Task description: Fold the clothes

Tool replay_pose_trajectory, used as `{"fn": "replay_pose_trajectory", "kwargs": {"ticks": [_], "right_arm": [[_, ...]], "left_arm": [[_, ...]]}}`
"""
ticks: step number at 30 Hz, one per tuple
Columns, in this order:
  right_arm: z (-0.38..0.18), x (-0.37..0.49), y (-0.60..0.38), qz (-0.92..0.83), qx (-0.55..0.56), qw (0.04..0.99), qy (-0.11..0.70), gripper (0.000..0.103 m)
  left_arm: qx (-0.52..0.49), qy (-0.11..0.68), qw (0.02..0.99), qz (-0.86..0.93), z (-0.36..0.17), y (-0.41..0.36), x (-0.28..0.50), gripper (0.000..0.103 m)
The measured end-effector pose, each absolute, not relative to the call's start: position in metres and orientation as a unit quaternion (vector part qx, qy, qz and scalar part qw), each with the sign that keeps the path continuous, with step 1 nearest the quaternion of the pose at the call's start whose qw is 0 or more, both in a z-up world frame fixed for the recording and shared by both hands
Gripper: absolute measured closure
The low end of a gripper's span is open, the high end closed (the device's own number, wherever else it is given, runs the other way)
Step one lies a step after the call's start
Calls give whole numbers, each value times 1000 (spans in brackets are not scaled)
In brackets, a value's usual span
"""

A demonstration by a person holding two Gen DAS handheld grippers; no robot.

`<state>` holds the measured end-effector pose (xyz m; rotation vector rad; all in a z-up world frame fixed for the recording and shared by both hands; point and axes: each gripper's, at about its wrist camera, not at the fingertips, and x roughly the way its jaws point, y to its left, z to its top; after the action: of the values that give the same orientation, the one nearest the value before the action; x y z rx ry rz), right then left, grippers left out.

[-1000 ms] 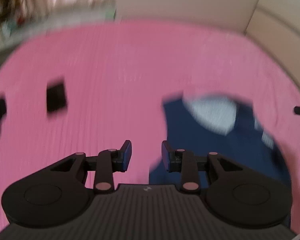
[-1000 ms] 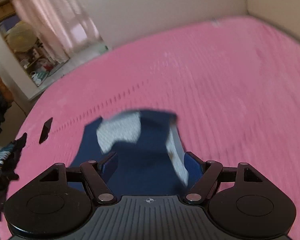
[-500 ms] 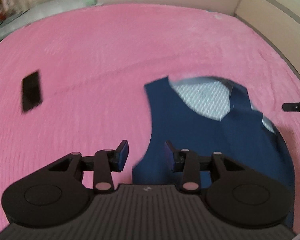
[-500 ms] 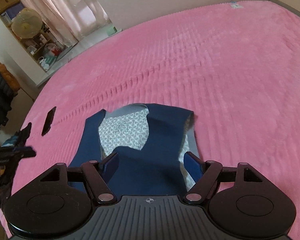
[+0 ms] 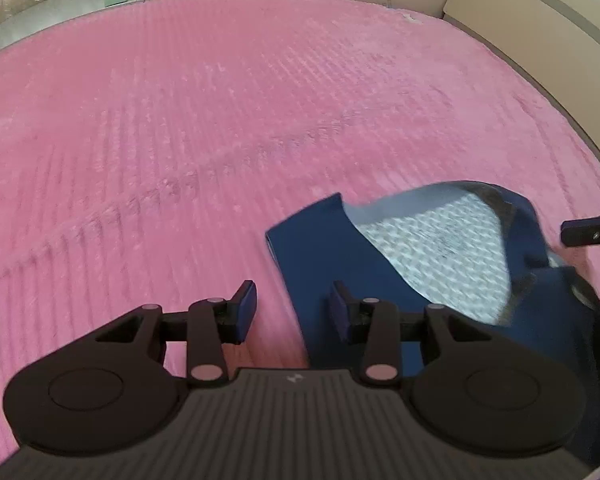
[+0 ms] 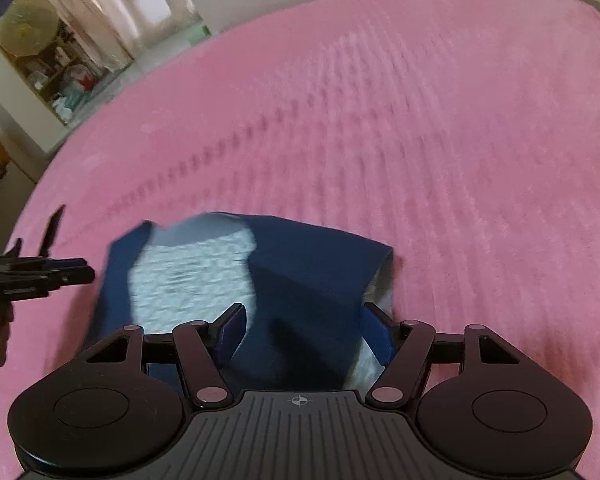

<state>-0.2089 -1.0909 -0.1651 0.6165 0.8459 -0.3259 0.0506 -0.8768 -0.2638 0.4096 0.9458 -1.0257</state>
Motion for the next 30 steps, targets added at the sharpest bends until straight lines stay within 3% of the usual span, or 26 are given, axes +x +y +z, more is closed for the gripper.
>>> {"fn": "replay_pose_trajectory", "kwargs": {"ticks": [1, 2, 4, 5, 12, 19, 20, 21, 23, 30], "right_arm": [[-172, -207, -1094, -151, 296, 853, 403, 57], [-173, -207, -1094, -150, 295, 855, 400, 82], [-167, -212, -1096, -146, 297, 861, 387, 90], [-160, -216, -1097, -144, 301, 864, 378, 102], [-119, -203, -1147, -161, 298, 886, 316, 103], [-175, -188, -1157, -174, 303, 859, 374, 102], [-181, -195, -1158, -180, 322, 853, 370, 89], [-181, -202, -1157, -187, 326, 853, 362, 58], [-174, -224, -1153, -212, 323, 859, 335, 17], [-137, -328, -1102, -241, 339, 857, 304, 17]], "left_arm": [[186, 433, 747, -468, -269, -879, 52, 68], [185, 434, 747, -468, -274, -882, 54, 68], [183, 436, 747, -467, -283, -886, 58, 68], [182, 437, 747, -467, -288, -889, 59, 68], [185, 432, 747, -471, -289, -900, 61, 69], [198, 413, 752, -474, -287, -918, 70, 69], [204, 413, 749, -476, -290, -920, 70, 69], [212, 411, 746, -479, -292, -922, 69, 69], [230, 402, 743, -482, -296, -925, 66, 68], [252, 385, 752, -471, -296, -933, 65, 66]]}}
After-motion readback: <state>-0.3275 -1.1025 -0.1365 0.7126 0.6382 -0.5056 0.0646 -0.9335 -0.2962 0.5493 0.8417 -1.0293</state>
